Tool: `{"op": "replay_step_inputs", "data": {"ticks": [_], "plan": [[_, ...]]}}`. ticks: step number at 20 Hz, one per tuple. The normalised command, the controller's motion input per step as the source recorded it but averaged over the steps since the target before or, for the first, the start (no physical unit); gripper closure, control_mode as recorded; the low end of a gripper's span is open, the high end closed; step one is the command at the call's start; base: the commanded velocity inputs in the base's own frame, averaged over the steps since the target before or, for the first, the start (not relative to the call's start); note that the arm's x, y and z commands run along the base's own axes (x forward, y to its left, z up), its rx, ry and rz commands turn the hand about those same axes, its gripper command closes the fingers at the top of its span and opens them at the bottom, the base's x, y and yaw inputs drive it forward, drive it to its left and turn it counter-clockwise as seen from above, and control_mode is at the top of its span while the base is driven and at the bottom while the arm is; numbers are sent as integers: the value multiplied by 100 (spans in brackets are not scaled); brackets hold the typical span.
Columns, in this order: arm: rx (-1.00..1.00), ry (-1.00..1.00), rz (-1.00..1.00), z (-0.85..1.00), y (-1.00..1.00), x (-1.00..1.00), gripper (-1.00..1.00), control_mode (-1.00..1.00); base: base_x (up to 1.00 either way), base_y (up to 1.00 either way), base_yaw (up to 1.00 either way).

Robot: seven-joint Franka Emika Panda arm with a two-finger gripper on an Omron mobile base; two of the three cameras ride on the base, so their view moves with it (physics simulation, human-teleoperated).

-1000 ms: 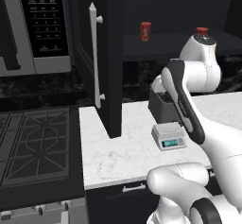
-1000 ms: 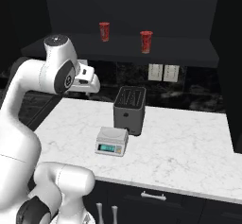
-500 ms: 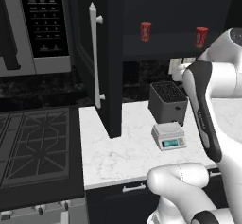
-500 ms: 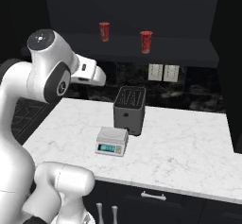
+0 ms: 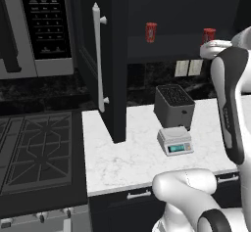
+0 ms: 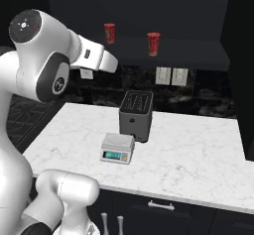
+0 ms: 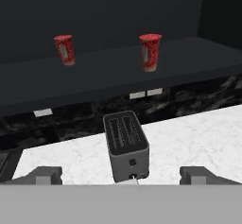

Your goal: Pick the yogurt and place it on the digital scale for weighing, and close the cabinet.

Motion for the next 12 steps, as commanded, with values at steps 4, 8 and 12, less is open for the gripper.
{"op": "replay_step_inputs", "data": {"ticks": [4,8,12], "plan": [[2,-2,-2,32,-28,5,-100,-100,0,0,0],[0,-10,-6,18,-25,17,-100,-100,0,0,0],[0,-12,-10,0,-28,17,-100,-100,0,0,0]]}}
